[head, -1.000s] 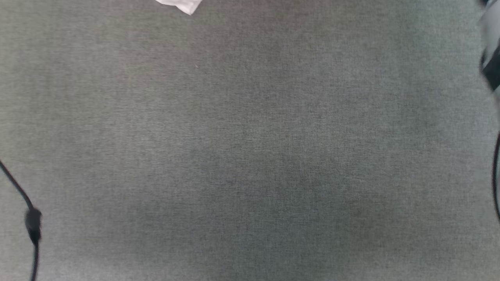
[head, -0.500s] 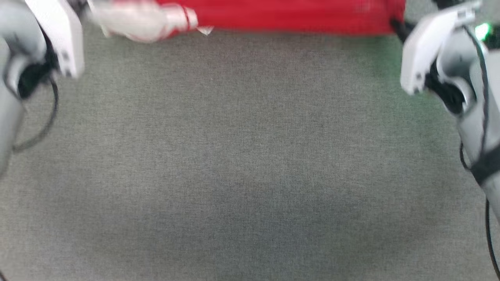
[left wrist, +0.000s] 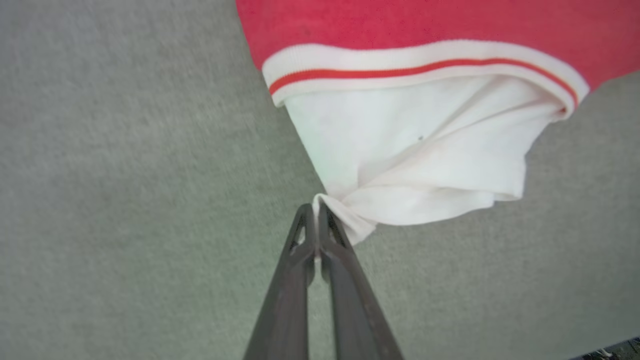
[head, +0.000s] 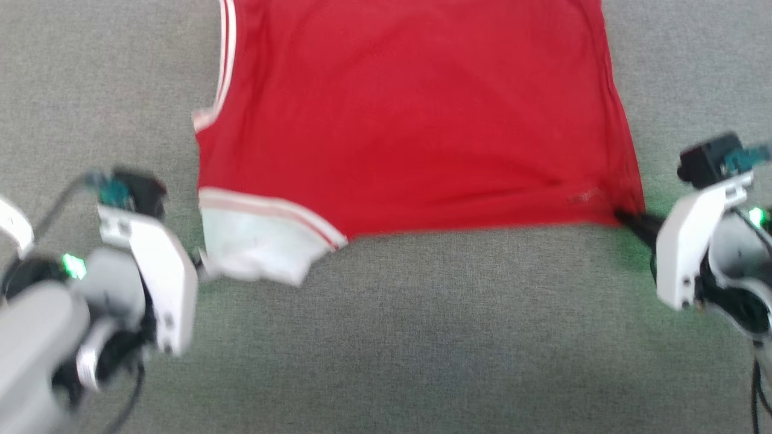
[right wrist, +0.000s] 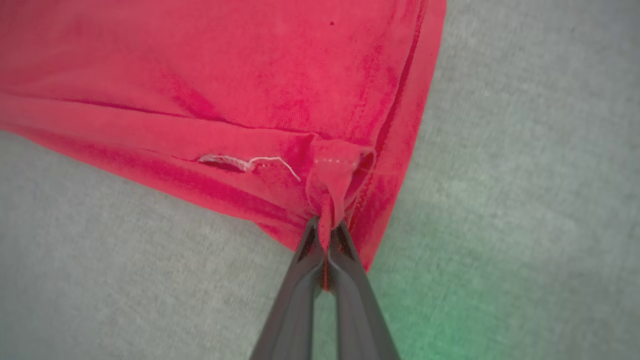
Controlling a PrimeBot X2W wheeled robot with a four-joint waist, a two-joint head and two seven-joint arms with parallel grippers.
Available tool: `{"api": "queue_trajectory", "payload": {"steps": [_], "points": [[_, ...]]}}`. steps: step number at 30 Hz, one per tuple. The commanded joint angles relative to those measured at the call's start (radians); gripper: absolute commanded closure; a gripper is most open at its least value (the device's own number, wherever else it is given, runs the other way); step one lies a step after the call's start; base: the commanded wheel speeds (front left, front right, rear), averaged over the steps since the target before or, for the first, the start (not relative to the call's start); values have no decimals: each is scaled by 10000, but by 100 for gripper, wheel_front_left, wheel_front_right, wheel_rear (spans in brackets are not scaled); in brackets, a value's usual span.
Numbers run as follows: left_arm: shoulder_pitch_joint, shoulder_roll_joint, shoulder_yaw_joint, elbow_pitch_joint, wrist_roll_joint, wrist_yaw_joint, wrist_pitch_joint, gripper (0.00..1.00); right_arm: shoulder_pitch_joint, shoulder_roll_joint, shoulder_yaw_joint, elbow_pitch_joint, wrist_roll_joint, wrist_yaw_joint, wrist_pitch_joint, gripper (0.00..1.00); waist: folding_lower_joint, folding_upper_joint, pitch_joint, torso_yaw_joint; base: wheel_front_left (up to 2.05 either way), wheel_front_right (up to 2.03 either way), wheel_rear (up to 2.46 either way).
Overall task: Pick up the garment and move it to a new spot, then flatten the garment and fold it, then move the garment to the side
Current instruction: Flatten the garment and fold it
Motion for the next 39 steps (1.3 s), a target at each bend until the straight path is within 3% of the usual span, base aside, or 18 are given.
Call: {"api": "queue_trajectory", "payload": {"steps": [1, 4, 9, 16, 23, 31, 35, 39], "points": [[757, 276, 7, -811, -311, 602, 129, 100, 734, -132, -198, -473, 156, -6, 372, 100, 0, 0, -40, -5, 0, 0, 0], [1660, 678, -100, -1810, -549, 1308, 230, 100, 1677, -259, -441, -1242, 338, -4, 987, 100, 0, 0, -109, -24, 0, 0, 0], [2976, 1024, -291, -2827, -1025, 2081, 191, 100, 3484, -439, -771, -2554, 776, -4, 2180, 100, 0, 0, -250, -74, 0, 0, 0], [3658, 1249, -449, -3309, -1341, 2461, 335, 100, 5035, -390, -1367, -3263, 1178, -6, 3038, 100, 0, 0, -430, -65, 0, 0, 0], [3258, 1794, 55, -3965, -1193, 2742, 217, 100, 5559, 71, -2202, -4084, 1005, -4, 2888, 100, 0, 0, -607, -79, 0, 0, 0], [1746, 2296, 918, -4347, -351, 2320, -172, 100, 4747, 840, -3040, -4927, 401, -4, 2290, 100, 0, 0, -573, -266, 0, 0, 0], [787, 1937, 970, -3704, 119, 1661, -211, 100, 3982, 1100, -3181, -4720, -39, -4, 1931, 100, 0, 0, -408, -308, 0, 0, 0], [-321, 1117, 737, -2487, 541, 828, -81, 100, 3042, 1143, -3127, -4153, -486, -4, 1686, 100, 0, 0, -174, -289, 0, 0, 0]]}}
